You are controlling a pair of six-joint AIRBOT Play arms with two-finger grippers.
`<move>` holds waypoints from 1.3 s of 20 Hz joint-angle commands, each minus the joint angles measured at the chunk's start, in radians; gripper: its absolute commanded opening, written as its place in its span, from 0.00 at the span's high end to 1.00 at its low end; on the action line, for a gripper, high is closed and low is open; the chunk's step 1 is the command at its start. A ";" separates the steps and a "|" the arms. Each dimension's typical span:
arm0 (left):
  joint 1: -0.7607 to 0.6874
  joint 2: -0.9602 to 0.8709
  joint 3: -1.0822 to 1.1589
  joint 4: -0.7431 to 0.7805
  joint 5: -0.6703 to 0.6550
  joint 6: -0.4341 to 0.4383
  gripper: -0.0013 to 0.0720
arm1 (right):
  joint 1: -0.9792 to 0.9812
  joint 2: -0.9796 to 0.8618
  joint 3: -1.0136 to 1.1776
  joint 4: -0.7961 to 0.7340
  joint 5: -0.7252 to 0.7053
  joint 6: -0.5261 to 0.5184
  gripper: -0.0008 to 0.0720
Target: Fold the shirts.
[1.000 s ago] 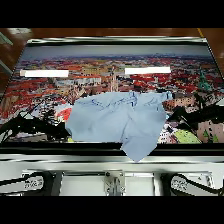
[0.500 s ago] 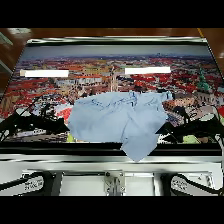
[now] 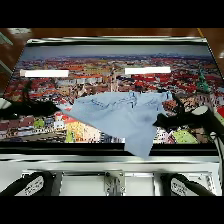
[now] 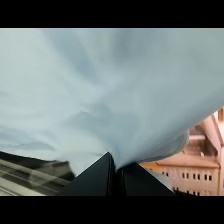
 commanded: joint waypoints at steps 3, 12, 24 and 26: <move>-0.002 0.273 0.510 -0.008 0.105 -0.004 0.93 | 0.012 0.341 0.522 -0.086 -0.075 -0.056 0.91; -0.002 0.549 0.841 0.163 0.161 -0.168 0.93 | 0.012 0.572 1.063 -0.234 -0.084 0.078 0.91; -0.002 0.489 0.375 0.557 -0.191 -0.233 0.93 | 0.013 0.261 0.884 -0.502 0.479 0.191 0.91; -0.002 0.409 0.231 0.553 -0.159 -0.233 0.93 | 0.028 0.164 0.711 -0.470 0.359 0.207 0.91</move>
